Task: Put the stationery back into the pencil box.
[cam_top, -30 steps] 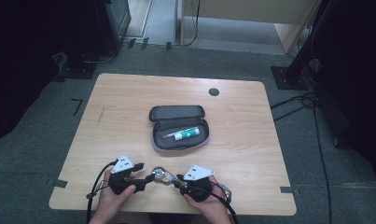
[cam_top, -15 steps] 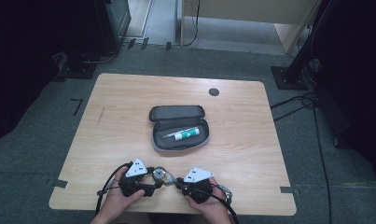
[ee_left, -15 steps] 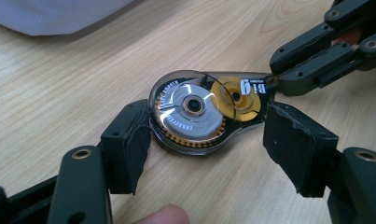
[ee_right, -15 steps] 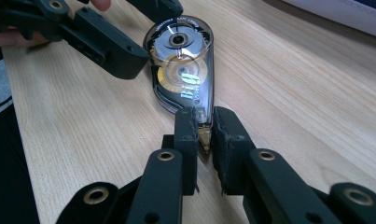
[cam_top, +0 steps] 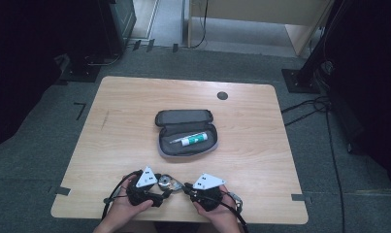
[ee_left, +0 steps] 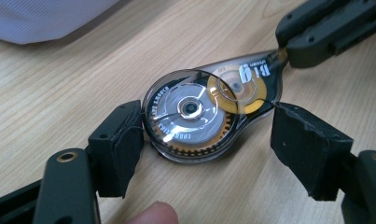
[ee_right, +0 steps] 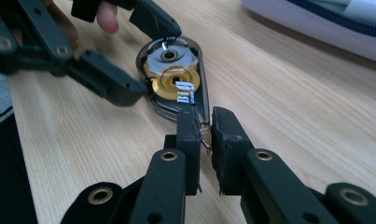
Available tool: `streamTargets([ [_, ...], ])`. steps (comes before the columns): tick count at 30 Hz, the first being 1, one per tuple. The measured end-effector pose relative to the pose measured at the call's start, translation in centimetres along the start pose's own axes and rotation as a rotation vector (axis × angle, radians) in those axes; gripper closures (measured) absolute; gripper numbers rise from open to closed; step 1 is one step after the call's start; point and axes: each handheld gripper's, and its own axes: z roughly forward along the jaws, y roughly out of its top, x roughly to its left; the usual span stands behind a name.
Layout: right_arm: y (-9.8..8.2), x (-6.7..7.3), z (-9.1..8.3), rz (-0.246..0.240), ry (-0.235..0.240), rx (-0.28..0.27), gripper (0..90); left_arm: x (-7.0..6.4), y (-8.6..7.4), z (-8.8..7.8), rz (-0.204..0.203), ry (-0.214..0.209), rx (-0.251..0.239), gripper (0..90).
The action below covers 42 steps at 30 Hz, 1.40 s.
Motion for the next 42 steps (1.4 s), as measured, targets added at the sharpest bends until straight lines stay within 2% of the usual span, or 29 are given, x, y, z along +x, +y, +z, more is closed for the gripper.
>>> streamTargets([
  [15,1.2,0.4,-0.8,0.013,0.006,-0.052,82.0,-0.4,0.0,0.2,0.032,0.028,0.008,23.7],
  [20,2.0,0.7,-1.0,0.005,0.012,-0.058,82.0,-0.7,0.1,0.3,0.052,0.048,0.018,23.7],
  [22,2.3,0.9,-1.1,-0.001,0.019,-0.065,82.0,-0.7,0.0,0.2,0.058,0.032,0.016,21.7],
  [27,3.0,1.2,-1.2,-0.014,0.029,-0.070,81.8,-0.8,-0.1,0.1,0.084,0.044,0.014,21.7],
  [31,3.4,1.5,-1.3,-0.023,0.038,-0.075,81.5,-1.0,-0.2,0.0,0.102,0.059,0.000,25.7],
  [34,3.7,1.6,-1.4,-0.026,0.040,-0.085,81.8,-1.1,-0.2,0.0,0.111,0.059,-0.010,33.4],
  [37,3.7,1.6,-1.2,-0.027,0.033,-0.076,81.5,-0.9,-0.2,0.0,0.092,0.042,-0.011,37.3],
  [40,3.4,1.4,-0.8,-0.035,0.005,-0.055,79.8,-0.8,-0.2,-0.1,0.087,0.033,-0.006,38.2],
  [42,3.0,1.0,-0.9,-0.021,0.013,-0.064,78.3,-0.8,-0.3,-0.1,0.082,0.028,-0.007,37.7],
])
